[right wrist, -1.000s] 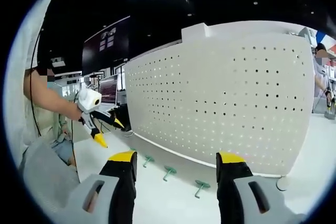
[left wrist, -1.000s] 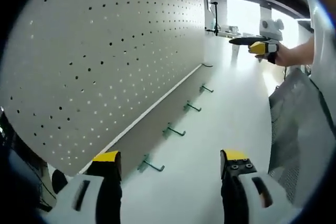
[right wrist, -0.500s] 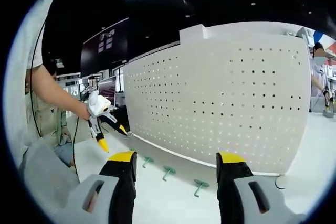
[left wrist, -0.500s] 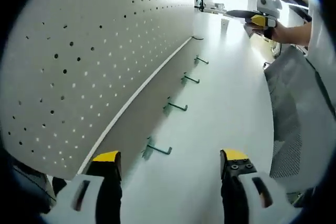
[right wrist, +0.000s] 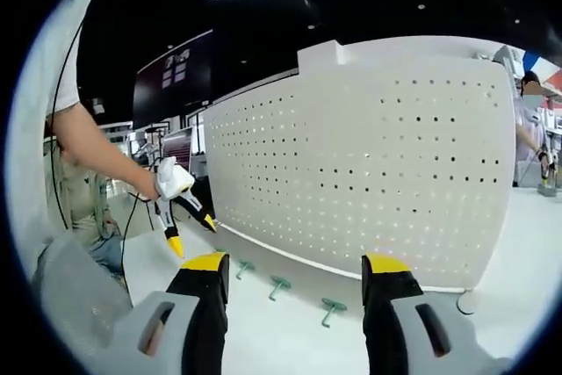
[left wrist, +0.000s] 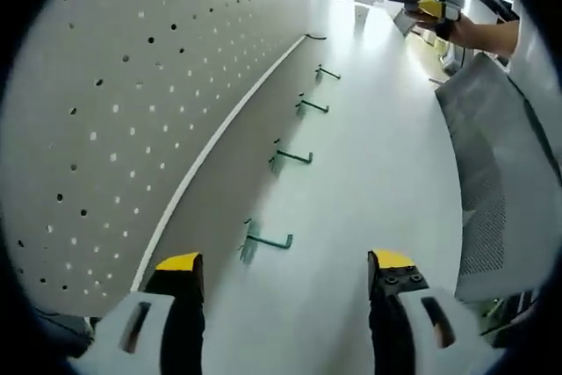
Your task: Insert the hook assembly into the mounting plate slot until the hook locks in place.
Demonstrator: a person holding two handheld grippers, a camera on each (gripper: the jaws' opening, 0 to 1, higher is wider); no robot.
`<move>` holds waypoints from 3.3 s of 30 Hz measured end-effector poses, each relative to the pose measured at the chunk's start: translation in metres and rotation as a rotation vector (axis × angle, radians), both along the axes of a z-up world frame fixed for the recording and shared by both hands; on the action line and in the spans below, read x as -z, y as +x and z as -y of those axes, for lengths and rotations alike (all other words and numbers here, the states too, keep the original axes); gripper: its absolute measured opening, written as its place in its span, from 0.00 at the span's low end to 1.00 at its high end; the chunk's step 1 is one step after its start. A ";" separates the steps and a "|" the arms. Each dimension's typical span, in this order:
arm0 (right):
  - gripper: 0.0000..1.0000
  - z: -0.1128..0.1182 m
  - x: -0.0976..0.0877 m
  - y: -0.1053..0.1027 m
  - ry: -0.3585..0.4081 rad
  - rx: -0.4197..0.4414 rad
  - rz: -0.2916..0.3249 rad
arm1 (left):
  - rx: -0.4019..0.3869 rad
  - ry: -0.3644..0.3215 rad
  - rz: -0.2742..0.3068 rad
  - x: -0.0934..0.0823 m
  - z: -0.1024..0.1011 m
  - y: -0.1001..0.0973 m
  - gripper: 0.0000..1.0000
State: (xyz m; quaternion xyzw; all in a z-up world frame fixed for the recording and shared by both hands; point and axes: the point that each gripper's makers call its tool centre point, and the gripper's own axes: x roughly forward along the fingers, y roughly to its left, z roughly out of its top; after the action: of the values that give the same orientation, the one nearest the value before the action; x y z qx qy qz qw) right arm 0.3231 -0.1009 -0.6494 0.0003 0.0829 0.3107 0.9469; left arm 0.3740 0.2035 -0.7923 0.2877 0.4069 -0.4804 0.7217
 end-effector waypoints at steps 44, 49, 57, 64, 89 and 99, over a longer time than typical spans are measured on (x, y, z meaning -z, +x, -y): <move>0.57 0.008 0.014 -0.008 -0.005 0.026 -0.037 | 0.178 0.188 -0.076 0.041 -0.009 0.021 0.71; 0.56 0.008 0.014 -0.008 -0.010 0.024 -0.037 | 0.181 0.181 -0.074 0.039 -0.008 0.023 0.60; 0.55 0.008 0.014 -0.009 -0.009 0.024 -0.040 | 0.135 0.177 -0.070 0.038 -0.008 0.029 0.38; 0.55 0.008 0.014 -0.009 -0.006 0.022 -0.041 | 0.120 0.188 -0.061 0.037 -0.007 0.030 0.20; 0.52 0.009 0.016 -0.009 0.007 0.023 -0.053 | 0.050 0.233 -0.025 0.039 -0.007 0.039 0.04; 0.52 0.008 0.016 -0.010 0.003 0.019 -0.056 | 0.062 0.248 -0.007 0.038 -0.007 0.038 0.02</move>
State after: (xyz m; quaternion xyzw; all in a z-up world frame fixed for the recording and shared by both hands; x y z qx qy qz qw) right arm 0.3129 -0.1085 -0.6657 0.0110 0.1088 0.3019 0.9470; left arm 0.4124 0.2105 -0.8306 0.3856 0.4566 -0.4493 0.6641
